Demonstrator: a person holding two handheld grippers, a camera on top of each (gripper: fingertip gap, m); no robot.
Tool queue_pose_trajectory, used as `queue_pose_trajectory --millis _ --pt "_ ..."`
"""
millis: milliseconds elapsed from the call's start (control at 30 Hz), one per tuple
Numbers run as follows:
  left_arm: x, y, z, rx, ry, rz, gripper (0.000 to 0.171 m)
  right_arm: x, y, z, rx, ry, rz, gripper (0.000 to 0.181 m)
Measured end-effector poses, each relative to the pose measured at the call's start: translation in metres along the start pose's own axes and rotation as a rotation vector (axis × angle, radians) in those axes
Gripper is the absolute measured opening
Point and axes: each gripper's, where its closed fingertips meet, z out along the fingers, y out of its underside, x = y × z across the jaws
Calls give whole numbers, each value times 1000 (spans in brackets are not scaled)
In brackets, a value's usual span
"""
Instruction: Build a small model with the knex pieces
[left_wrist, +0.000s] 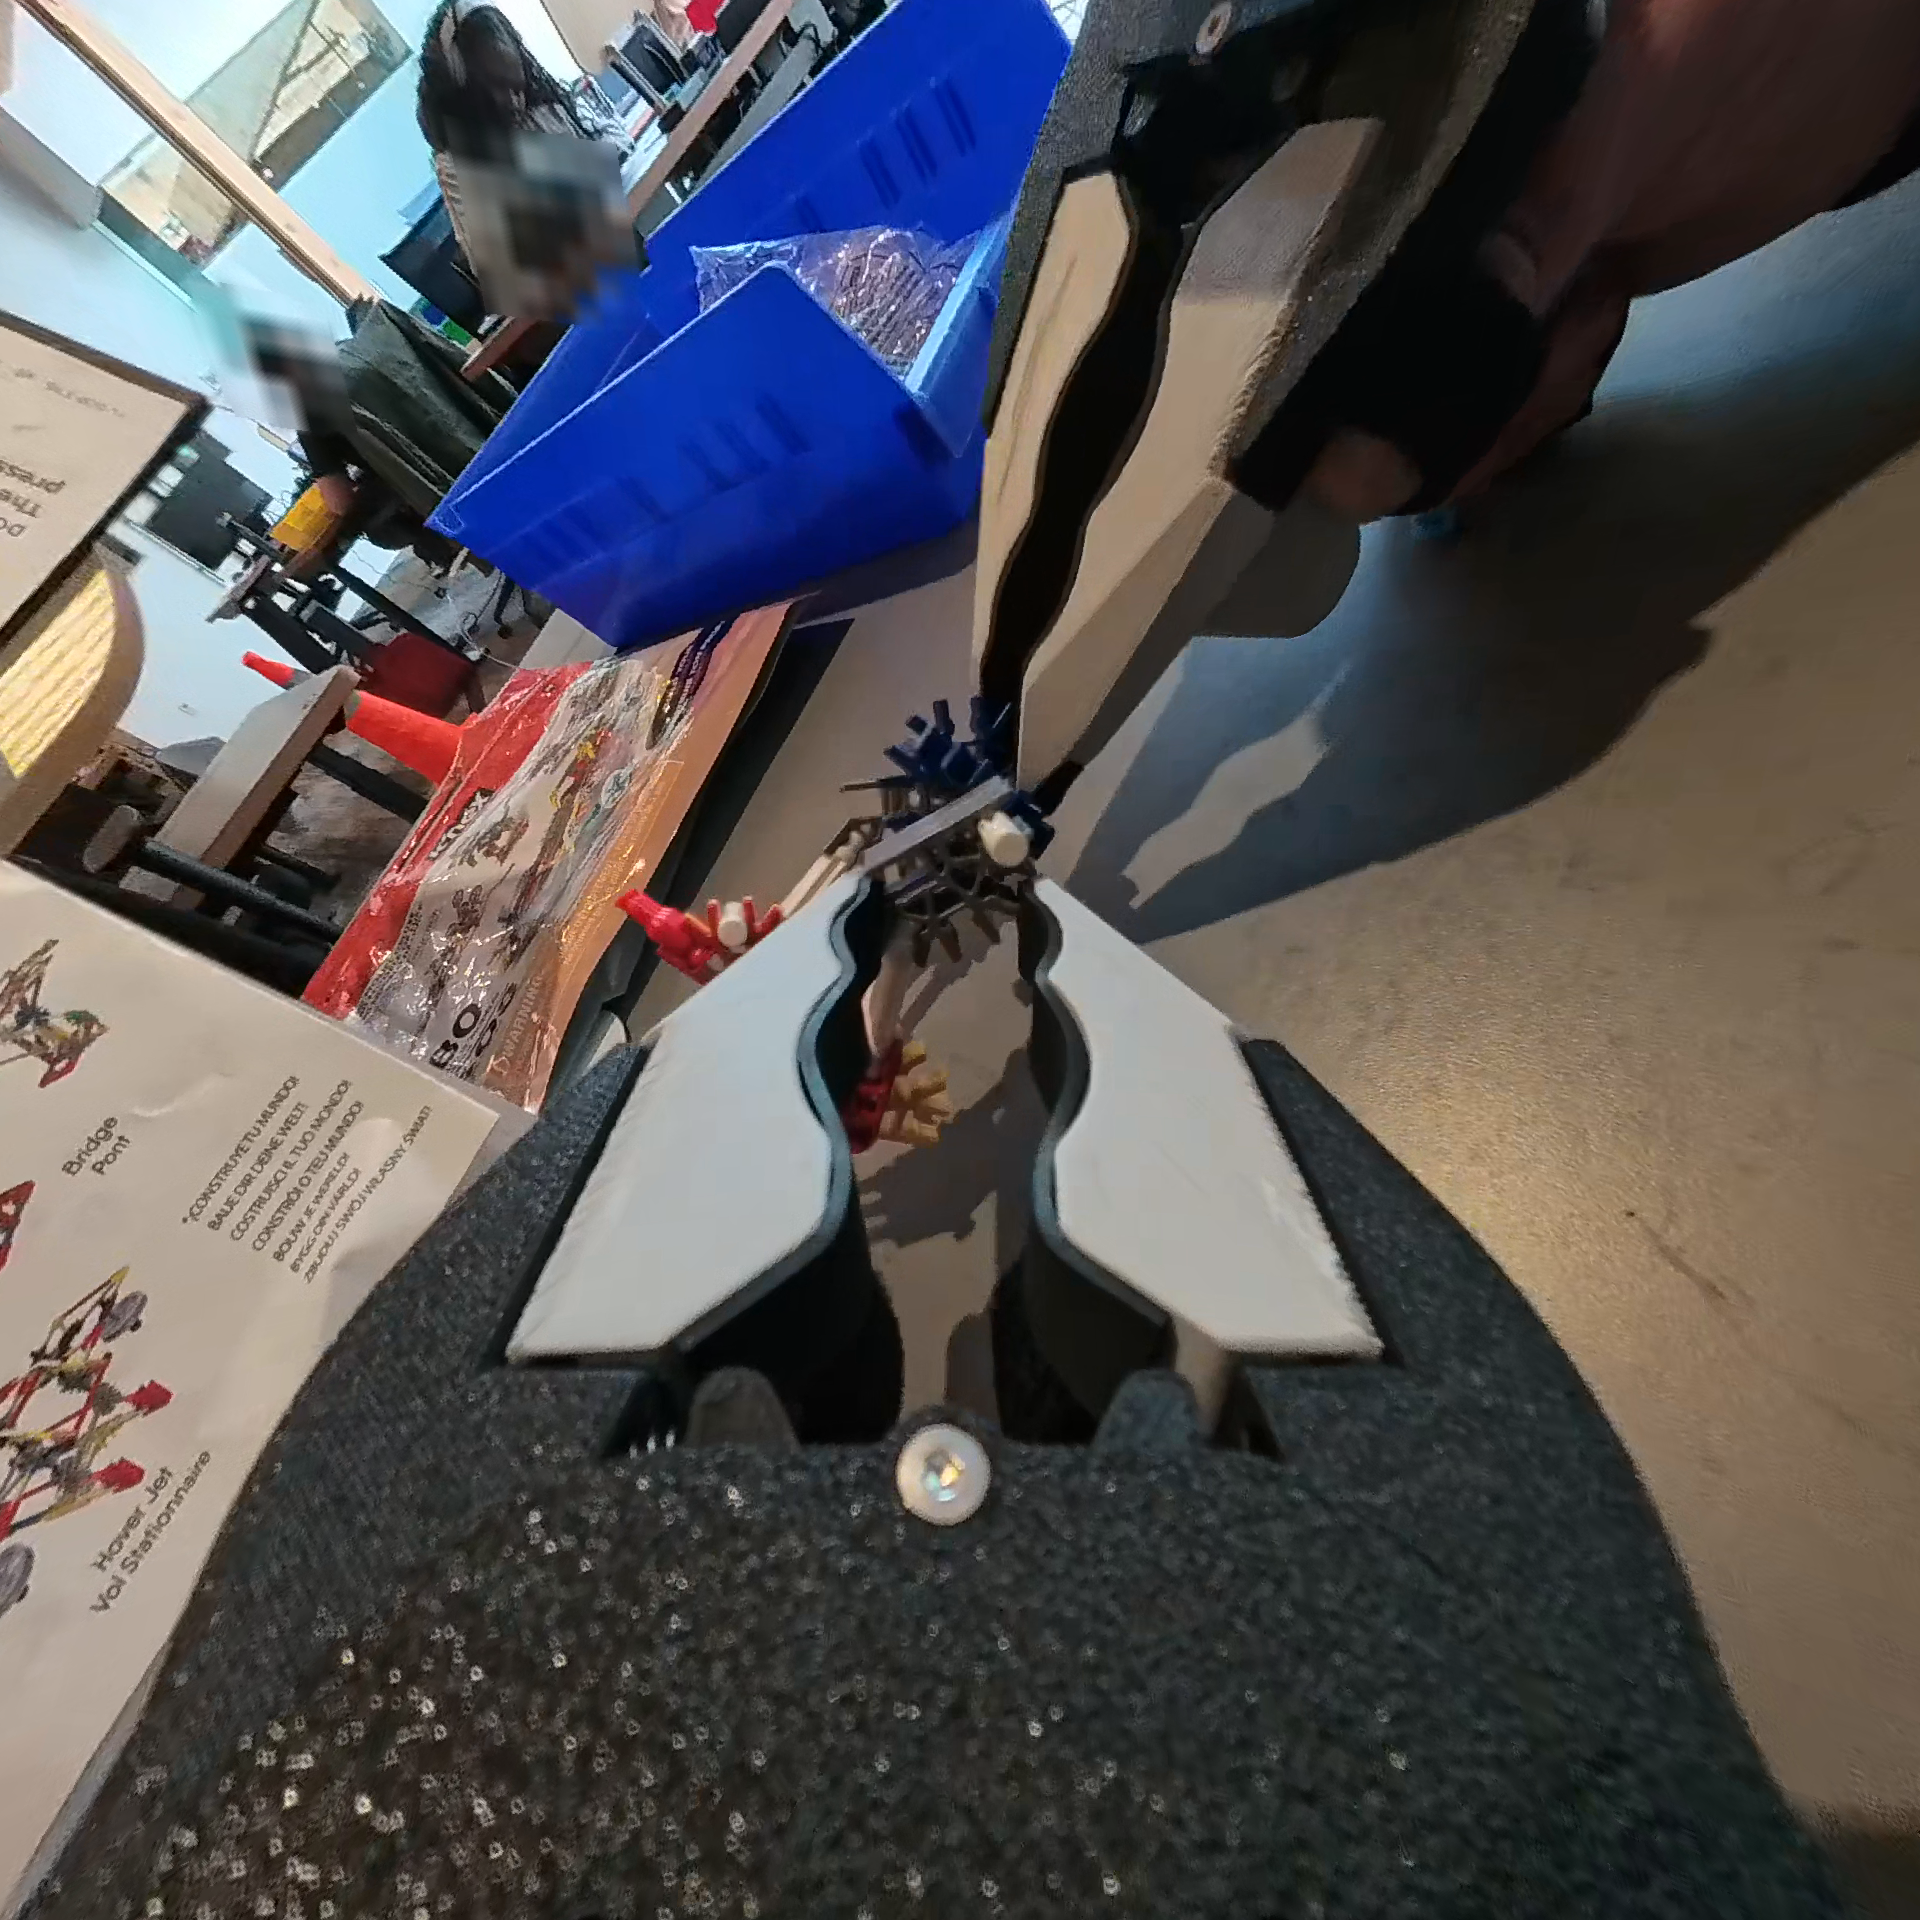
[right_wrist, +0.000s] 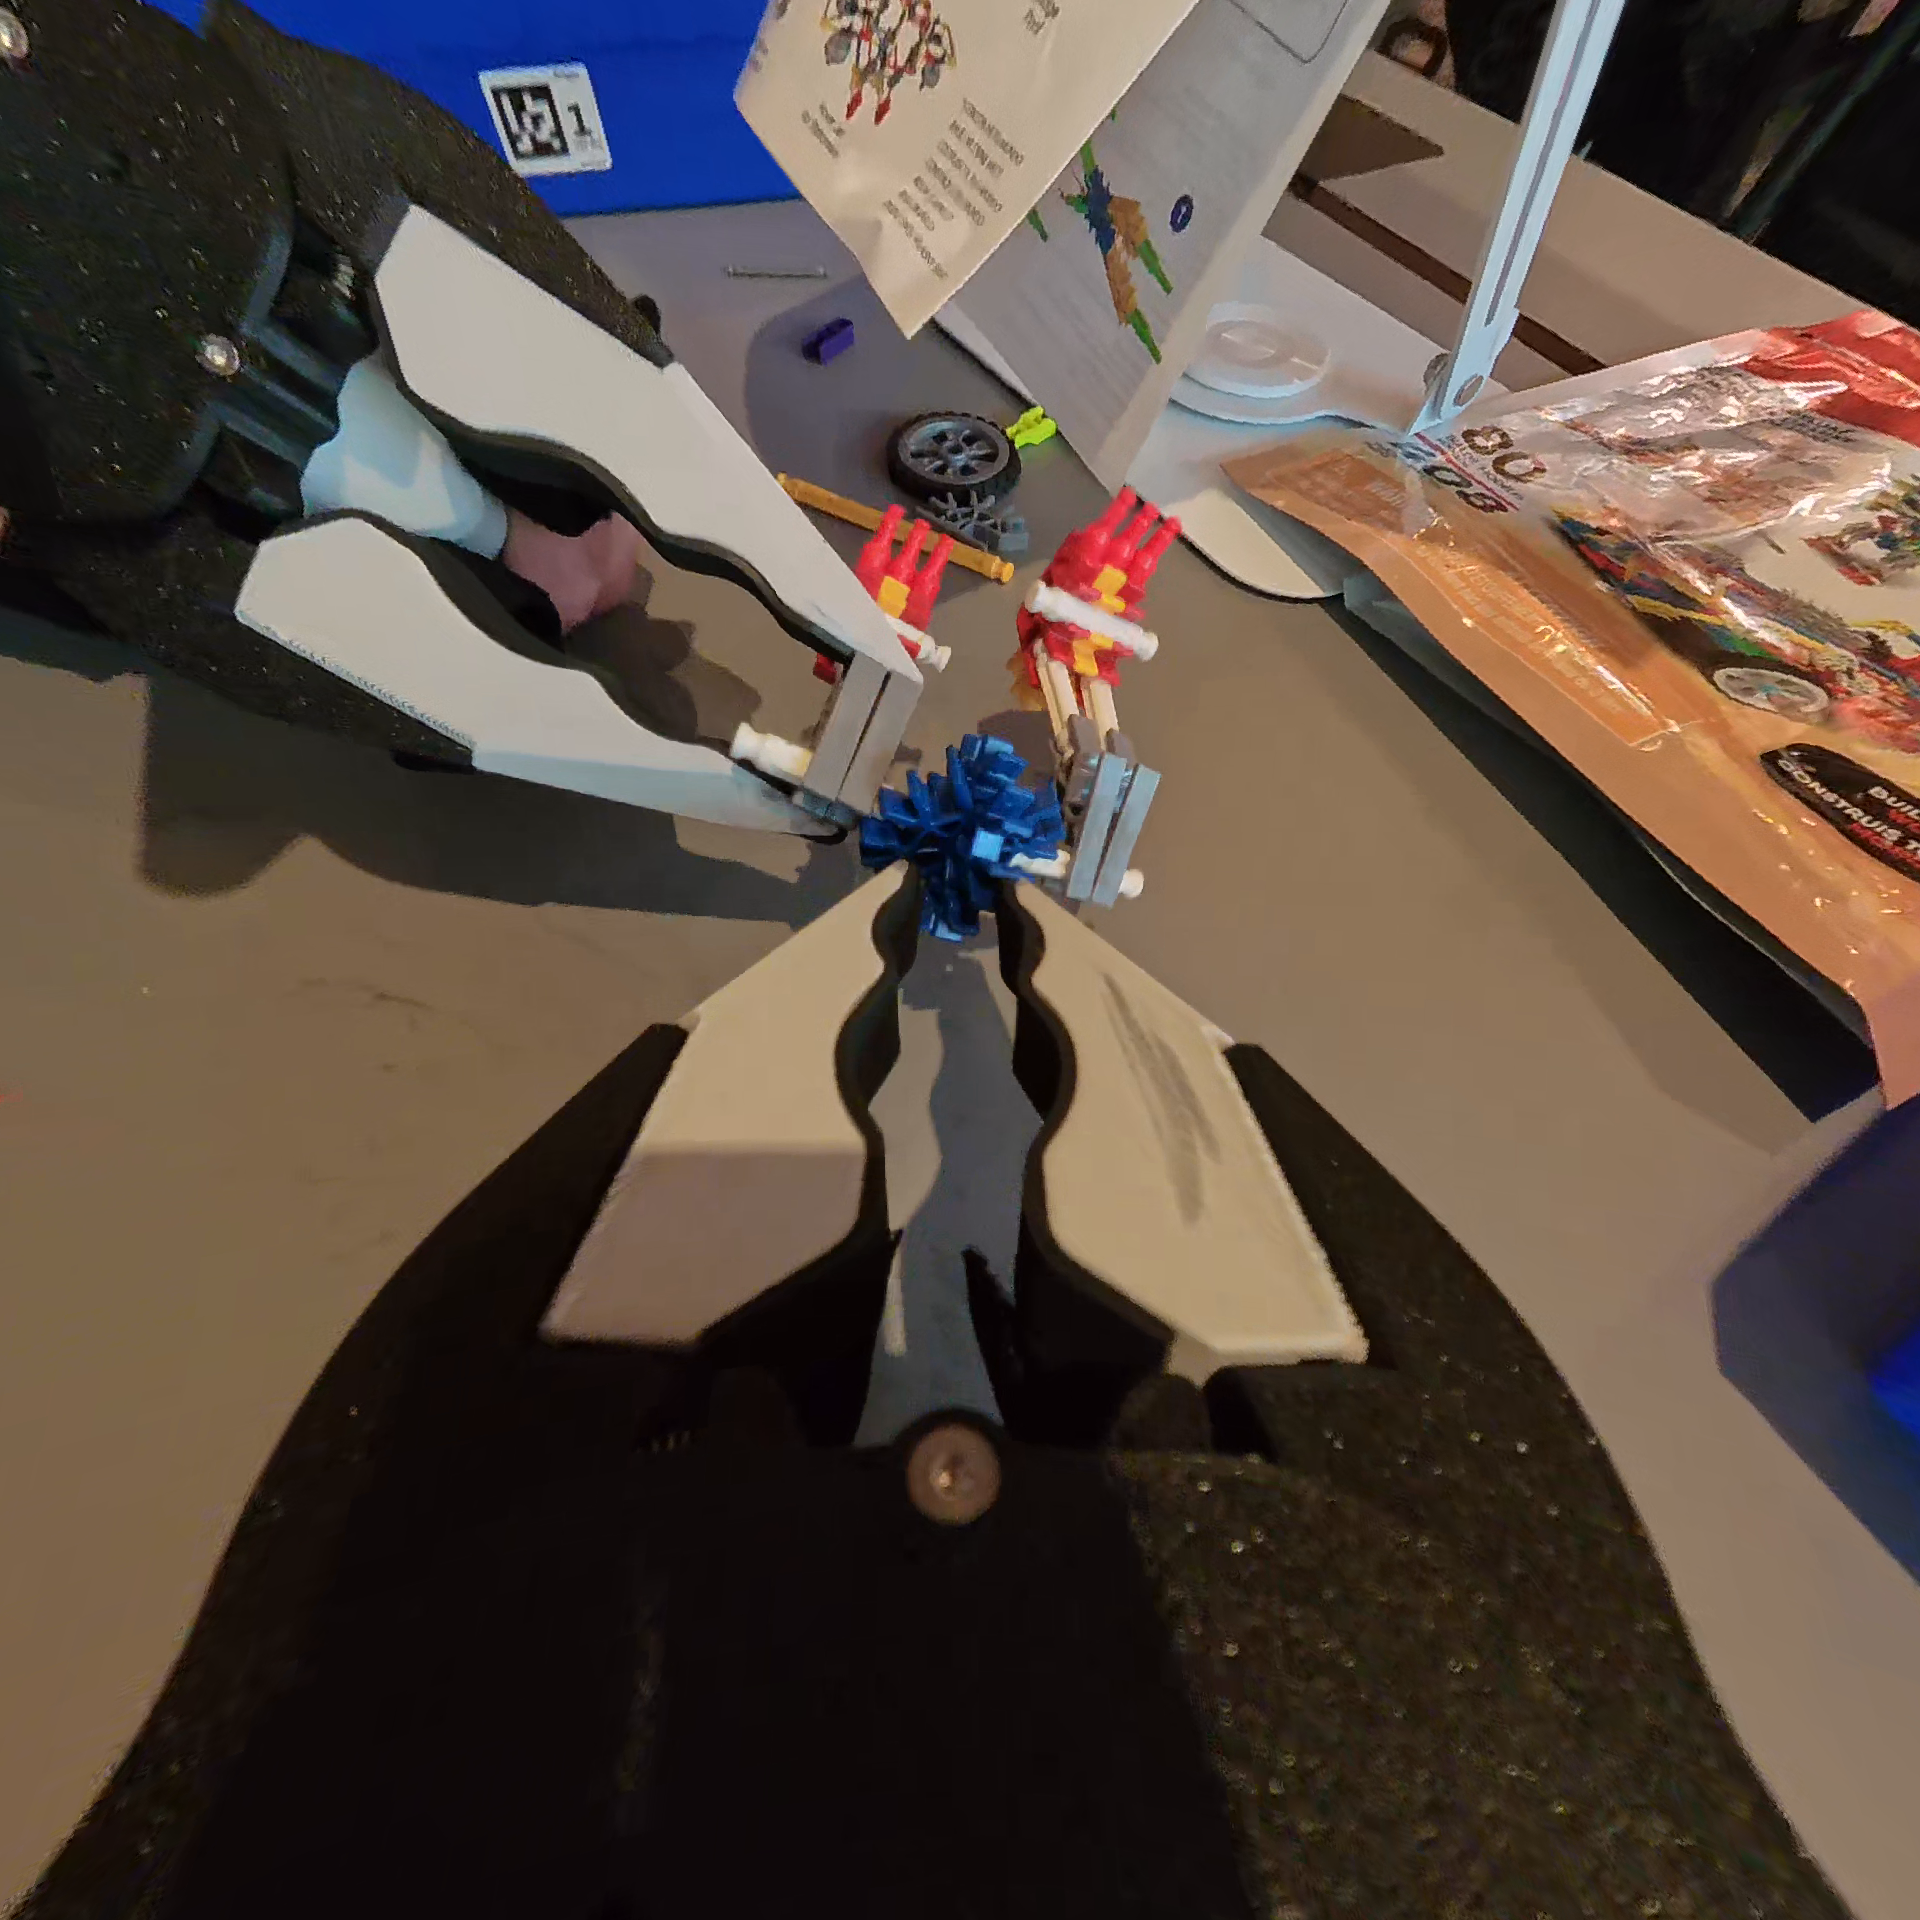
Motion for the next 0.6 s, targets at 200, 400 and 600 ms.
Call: queue_pose_trajectory --millis 200,400,600 --pt "0 3 3 -26 6 -5 23 3 3 3 -27 35 -11 12" --pt "3 7 6 -52 14 19 23 4 8 6 -60 61 -49 12" --pt "5 9 8 -68 22 31 24 4 11 5 -70 9 -9 13"
